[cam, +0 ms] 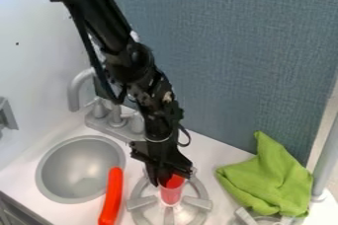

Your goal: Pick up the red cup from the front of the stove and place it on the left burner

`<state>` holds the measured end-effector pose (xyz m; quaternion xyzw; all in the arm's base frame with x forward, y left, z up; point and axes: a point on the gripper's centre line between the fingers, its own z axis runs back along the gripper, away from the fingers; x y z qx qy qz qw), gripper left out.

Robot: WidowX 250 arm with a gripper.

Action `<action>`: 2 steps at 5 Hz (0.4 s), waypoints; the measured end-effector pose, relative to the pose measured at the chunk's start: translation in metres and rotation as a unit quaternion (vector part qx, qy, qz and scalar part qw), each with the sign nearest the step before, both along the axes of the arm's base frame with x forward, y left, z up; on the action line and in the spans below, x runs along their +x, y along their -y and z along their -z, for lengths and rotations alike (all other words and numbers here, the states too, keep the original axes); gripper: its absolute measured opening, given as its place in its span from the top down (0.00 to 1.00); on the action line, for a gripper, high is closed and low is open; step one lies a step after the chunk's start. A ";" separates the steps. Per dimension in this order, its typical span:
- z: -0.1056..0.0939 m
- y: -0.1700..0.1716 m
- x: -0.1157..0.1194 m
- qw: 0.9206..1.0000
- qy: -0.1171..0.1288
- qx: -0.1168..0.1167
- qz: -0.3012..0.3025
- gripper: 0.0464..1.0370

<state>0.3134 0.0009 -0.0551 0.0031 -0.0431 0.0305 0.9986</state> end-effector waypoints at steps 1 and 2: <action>0.008 -0.006 0.003 1.000 -0.019 0.002 -0.013 0.95; 0.012 -0.008 0.009 1.000 -0.022 0.006 -0.015 0.95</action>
